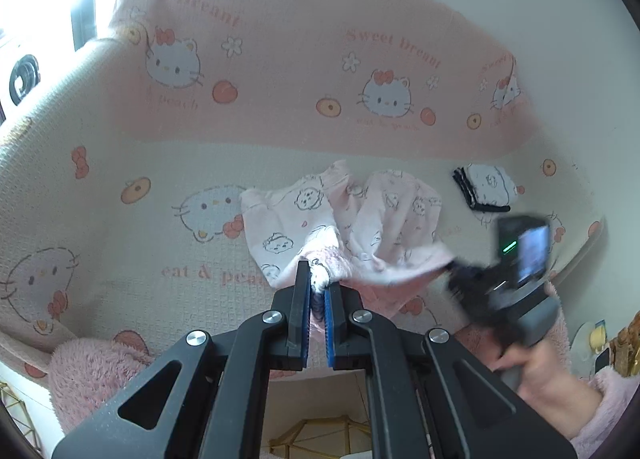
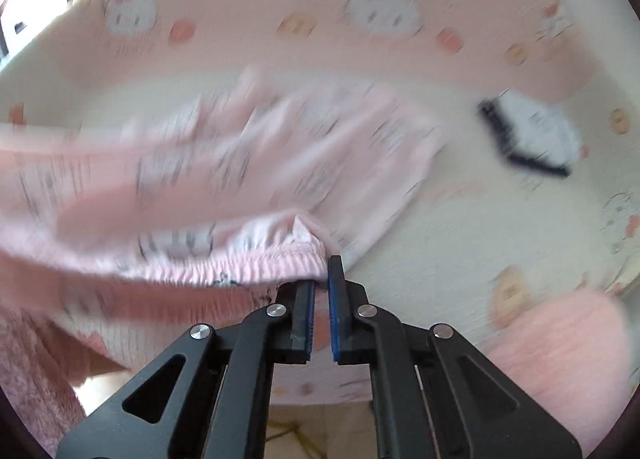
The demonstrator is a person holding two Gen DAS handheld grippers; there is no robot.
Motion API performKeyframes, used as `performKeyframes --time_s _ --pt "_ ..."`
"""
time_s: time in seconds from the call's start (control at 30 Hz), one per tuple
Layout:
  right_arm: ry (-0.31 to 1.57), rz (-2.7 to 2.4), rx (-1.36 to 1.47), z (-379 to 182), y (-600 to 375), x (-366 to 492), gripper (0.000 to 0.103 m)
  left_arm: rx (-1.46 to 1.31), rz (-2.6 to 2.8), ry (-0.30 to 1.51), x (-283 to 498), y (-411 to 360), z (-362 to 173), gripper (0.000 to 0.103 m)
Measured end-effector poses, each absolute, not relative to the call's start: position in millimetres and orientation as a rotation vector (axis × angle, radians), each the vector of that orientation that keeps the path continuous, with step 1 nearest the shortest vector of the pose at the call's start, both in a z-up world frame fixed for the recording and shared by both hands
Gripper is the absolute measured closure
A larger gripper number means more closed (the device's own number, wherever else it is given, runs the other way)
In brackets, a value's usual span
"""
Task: Fold clothes
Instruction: 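Lift the pink pants with both grippers and fold them in half onto the sofa, then open both grippers and release the folded pants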
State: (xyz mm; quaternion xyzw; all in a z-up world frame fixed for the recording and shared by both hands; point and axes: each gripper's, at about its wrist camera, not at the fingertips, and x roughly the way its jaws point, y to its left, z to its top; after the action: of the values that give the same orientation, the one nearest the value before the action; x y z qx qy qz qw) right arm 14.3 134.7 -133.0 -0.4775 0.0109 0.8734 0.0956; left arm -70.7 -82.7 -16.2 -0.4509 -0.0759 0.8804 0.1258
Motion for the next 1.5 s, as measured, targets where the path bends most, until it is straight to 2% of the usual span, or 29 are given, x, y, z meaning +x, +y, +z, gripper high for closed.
performKeyframes --time_s 0.13,0.23,0.3,0.47,0.57,0.63,0.7,0.8,0.97,1.07,1.13,1.23,1.33,1.5 --pt "-0.024 2.642 -1.267 -62 173 -22 0.099 -1.302 2.545 -0.126 -153 -93 -4 0.097" --pt "-0.090 2.681 -1.175 3 194 -84 0.099 -1.212 2.603 0.019 -228 -71 46 0.097" --pt "-0.088 2.704 -1.087 63 206 -123 0.099 -1.092 2.667 0.049 -266 -61 110 0.097" --pt "0.050 2.826 -0.744 218 229 -140 0.098 -0.786 2.817 0.112 -272 -56 233 0.097" --pt "0.083 2.875 -0.619 258 235 -127 0.098 -0.691 2.837 0.137 -243 -57 246 0.097" --pt "0.110 2.895 -0.627 248 233 -114 0.098 -0.705 2.826 0.160 -223 -58 226 0.097" --pt "0.151 2.893 -0.703 209 226 -100 0.098 -0.786 2.805 0.157 -202 -61 185 0.097" --pt "0.200 2.879 -0.822 146 213 -78 0.098 -1.020 2.722 0.102 -175 -67 91 0.097" --pt "0.157 2.738 -1.136 -23 187 -47 0.097 -1.568 2.506 0.052 -149 -71 -97 0.097" --pt "0.187 2.637 -1.352 -112 174 -41 0.097 -1.739 2.432 0.131 -138 -69 -162 0.097" --pt "0.201 2.588 -1.442 -151 169 -36 0.097 -1.765 2.418 0.149 -133 -69 -174 0.097" --pt "0.180 2.557 -1.475 -174 167 -25 0.097 -1.763 2.408 0.116 -127 -74 -174 0.097" --pt "0.229 2.569 -1.423 -164 174 -18 0.097 -1.714 2.407 0.088 -121 -74 -157 0.097" --pt "0.255 2.626 -1.220 -114 181 13 0.097 -1.664 2.386 0.098 -102 -71 -133 0.097"
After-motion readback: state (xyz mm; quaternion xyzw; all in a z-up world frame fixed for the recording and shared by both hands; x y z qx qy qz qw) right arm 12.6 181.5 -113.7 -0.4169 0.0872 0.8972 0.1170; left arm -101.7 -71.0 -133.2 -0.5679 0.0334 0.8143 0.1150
